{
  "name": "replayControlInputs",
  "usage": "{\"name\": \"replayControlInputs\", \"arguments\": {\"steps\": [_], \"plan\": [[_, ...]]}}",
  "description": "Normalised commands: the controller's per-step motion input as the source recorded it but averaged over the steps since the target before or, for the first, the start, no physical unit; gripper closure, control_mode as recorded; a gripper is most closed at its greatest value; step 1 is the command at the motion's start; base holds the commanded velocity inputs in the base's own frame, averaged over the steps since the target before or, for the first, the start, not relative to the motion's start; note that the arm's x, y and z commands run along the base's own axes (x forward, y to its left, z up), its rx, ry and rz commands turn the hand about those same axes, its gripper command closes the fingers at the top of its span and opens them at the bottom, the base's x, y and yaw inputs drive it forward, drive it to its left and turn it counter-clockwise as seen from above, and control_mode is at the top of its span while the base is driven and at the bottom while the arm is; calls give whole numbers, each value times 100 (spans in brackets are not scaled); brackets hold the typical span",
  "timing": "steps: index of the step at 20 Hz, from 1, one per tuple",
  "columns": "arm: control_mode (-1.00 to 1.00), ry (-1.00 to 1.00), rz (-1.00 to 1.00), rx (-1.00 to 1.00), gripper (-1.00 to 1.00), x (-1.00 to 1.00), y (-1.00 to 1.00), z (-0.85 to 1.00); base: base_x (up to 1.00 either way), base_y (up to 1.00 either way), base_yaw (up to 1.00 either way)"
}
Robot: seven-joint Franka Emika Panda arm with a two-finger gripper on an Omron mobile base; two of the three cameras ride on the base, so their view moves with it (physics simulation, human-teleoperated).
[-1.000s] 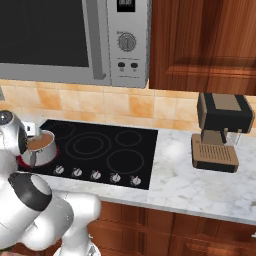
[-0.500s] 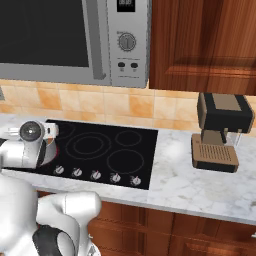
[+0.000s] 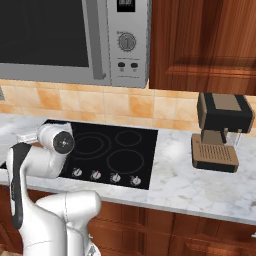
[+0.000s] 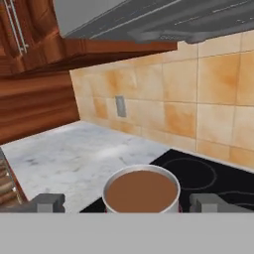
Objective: Pick up the sugar cube(s) and place them in the saucepan with hot chocolate.
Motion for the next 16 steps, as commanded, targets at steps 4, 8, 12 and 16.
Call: {"name": "replayControlInputs", "arguments": {"steps": [4, 8, 12, 16], "plan": [[-100, -21, 12, 0, -100, -29, -57, 44, 0, 0, 0], [-100, -16, 1, 0, -100, -13, -41, 56, 0, 0, 0], [-100, -2, -2, 0, -100, -18, -44, 14, 0, 0, 0], [-100, 0, -4, 0, -100, -11, -50, -2, 0, 0, 0]]}}
